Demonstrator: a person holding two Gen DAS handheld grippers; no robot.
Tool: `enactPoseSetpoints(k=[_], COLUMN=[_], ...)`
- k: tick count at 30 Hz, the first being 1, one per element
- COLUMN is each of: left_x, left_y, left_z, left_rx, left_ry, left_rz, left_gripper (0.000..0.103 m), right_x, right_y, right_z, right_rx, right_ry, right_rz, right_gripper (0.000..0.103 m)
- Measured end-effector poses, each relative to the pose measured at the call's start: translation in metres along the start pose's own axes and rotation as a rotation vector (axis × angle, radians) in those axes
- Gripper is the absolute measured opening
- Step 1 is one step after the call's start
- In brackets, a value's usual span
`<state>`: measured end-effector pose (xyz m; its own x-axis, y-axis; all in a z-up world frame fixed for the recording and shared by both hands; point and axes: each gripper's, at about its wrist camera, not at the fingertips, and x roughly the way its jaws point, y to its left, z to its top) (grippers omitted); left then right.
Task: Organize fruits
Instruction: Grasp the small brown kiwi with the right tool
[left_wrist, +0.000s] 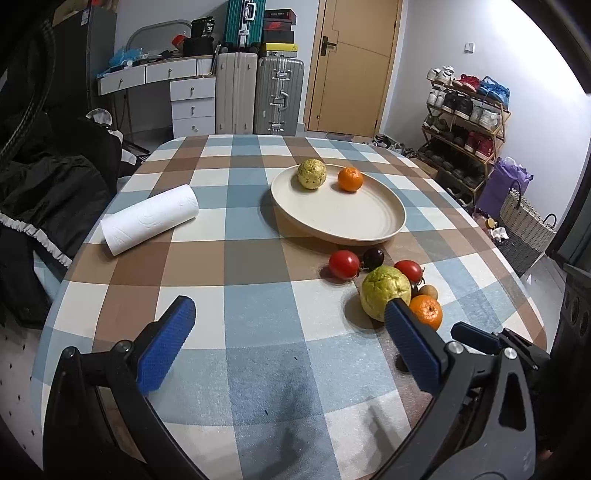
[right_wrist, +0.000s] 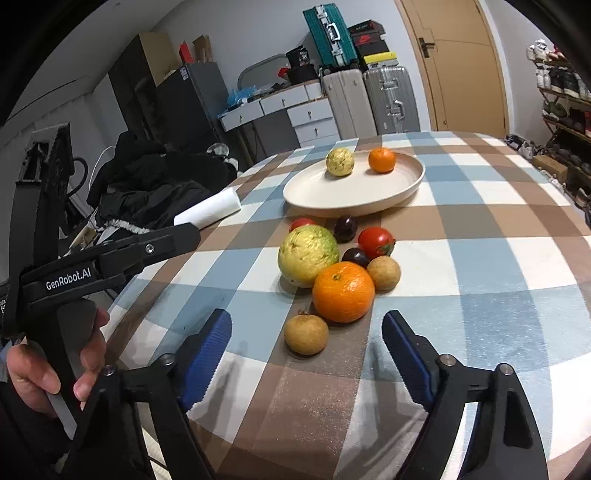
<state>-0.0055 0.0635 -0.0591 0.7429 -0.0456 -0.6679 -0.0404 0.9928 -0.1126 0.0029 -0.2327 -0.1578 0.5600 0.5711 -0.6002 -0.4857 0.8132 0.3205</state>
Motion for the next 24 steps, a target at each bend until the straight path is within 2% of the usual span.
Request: enactPoseSetpoints(k=[7, 14, 15, 16, 18, 20, 24], left_x=[0.011, 0.016, 0.016, 0.017, 0.017, 0.017, 0.018], left_y=[0.003, 0.005, 0.005, 0.005, 0.005, 0.005, 0.005], left_z=[-0.001, -0.003, -0.003, -0.004, -0.004, -0.004, -0.005], left_rx=[-0.004, -0.009, -0.009, -0.008, -0.008, -0.009, -0.01], left_ry=[0.023, 0.034, 0.035, 0.036, 0.036, 0.036, 0.037], left_rz=[0.002, 0.006, 0.006, 0.006, 0.007, 0.007, 0.004], left_gripper=[0.102, 0.102, 0.102, 0.102, 0.102, 0.102, 0.102], right_x=[0.008, 0.012, 0.012, 0.013, 0.014, 0.015, 0.012], right_y=[0.003, 0.006, 0.005, 0.004, 0.003, 0.0, 0.0], right_z=[-0.002, -0.004, -0.003, -0.003, -0.004, -0.004, -0.006], right_rx=[-0.005, -0.024, -0.023, -0.019, -0.006, 0.001, -0.004], right_ry=[0.02, 0.037, 0.036, 0.043, 0.055, 0.057, 0.044], right_rz=[-0.003, -0.028, -0.035, -0.034, -0.04, -0.026, -0.005], right_gripper=[0.074, 0.051, 0.047, 0.038, 0.036, 0.028, 0.028])
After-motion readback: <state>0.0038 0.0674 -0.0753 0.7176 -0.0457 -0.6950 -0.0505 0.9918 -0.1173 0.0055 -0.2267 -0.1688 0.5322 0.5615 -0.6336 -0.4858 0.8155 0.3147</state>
